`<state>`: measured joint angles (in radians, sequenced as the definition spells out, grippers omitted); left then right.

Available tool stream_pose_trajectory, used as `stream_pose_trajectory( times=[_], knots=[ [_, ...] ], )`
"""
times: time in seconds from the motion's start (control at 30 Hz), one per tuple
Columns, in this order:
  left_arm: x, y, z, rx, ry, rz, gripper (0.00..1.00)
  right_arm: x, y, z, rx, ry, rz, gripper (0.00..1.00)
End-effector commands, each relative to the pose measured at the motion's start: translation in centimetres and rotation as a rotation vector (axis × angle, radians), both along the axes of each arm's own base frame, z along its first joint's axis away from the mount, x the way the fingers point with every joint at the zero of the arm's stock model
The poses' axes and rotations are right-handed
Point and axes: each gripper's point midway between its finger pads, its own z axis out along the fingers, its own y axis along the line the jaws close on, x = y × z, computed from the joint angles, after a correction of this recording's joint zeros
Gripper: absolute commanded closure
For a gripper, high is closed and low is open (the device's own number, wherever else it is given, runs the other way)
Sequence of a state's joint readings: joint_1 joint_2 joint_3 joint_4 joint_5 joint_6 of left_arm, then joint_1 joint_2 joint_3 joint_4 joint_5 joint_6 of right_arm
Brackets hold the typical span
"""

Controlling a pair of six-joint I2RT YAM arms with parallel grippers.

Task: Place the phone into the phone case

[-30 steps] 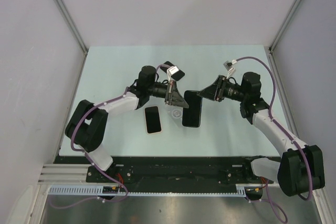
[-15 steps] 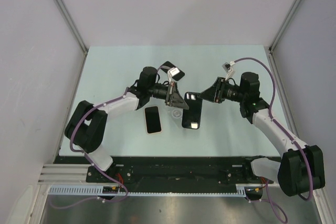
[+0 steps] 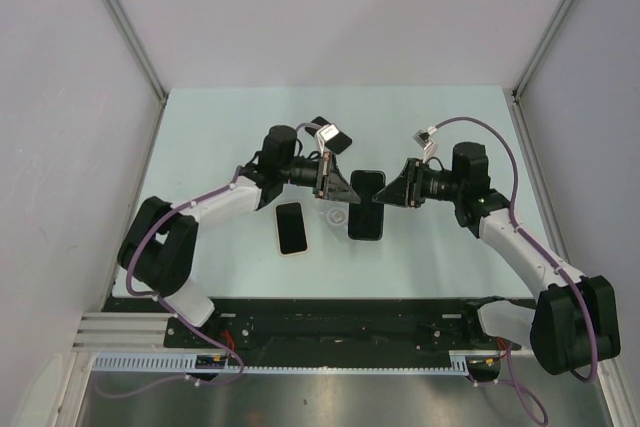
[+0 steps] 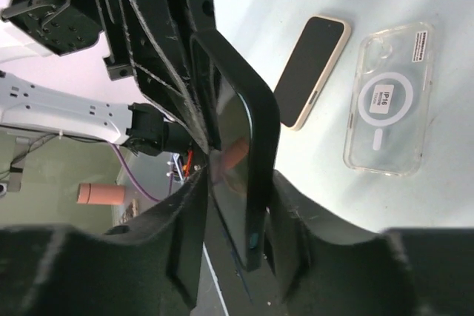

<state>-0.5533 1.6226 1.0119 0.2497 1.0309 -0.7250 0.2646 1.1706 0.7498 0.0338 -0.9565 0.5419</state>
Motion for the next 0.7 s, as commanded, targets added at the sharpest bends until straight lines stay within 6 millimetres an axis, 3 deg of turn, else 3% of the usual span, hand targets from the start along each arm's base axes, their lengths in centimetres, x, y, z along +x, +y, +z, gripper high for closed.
stream_pose_trajectory(
  times=[0.0,0.07,0.2,0.23,0.27,0.37,0.43,0.6,0.67],
  knots=[
    [0.8,0.1,3.9,-0.055,-0.105,0.035,1.00,-1.4,0.2,0.3,0.016,-0.013,0.049,0.69],
    [0.9,0.2,3.7,-0.049,-0.097,0.046,1.00,-1.4,0.1,0.4,0.016,-0.022,0.043,0.90],
    [1.3,0.3,3.4,-0.038,-0.097,0.079,1.00,-1.4,0.2,0.3,0.017,-0.015,0.044,1.00],
    [1.3,0.4,3.3,-0.036,-0.093,0.083,1.00,-1.5,0.3,0.4,0.021,-0.016,0.047,0.98],
    [1.3,0.4,3.4,-0.038,-0.093,0.090,1.00,-1.8,0.5,0.6,0.027,-0.017,0.066,0.83],
    [1.4,0.7,4.0,-0.056,-0.088,0.103,1.00,-2.6,0.7,0.4,0.017,-0.028,0.098,0.59],
    [1.6,1.0,4.6,-0.070,-0.086,0.116,1.00,-3.2,0.7,-0.3,0.006,-0.017,0.109,0.50],
    [1.5,1.2,5.6,-0.107,-0.084,0.113,1.00,-4.2,0.8,-1.8,0.004,0.009,0.127,0.46],
    [1.5,1.1,5.5,-0.113,-0.076,0.117,1.00,-4.2,0.8,-2.7,-0.001,0.030,0.117,0.55]
  ],
)
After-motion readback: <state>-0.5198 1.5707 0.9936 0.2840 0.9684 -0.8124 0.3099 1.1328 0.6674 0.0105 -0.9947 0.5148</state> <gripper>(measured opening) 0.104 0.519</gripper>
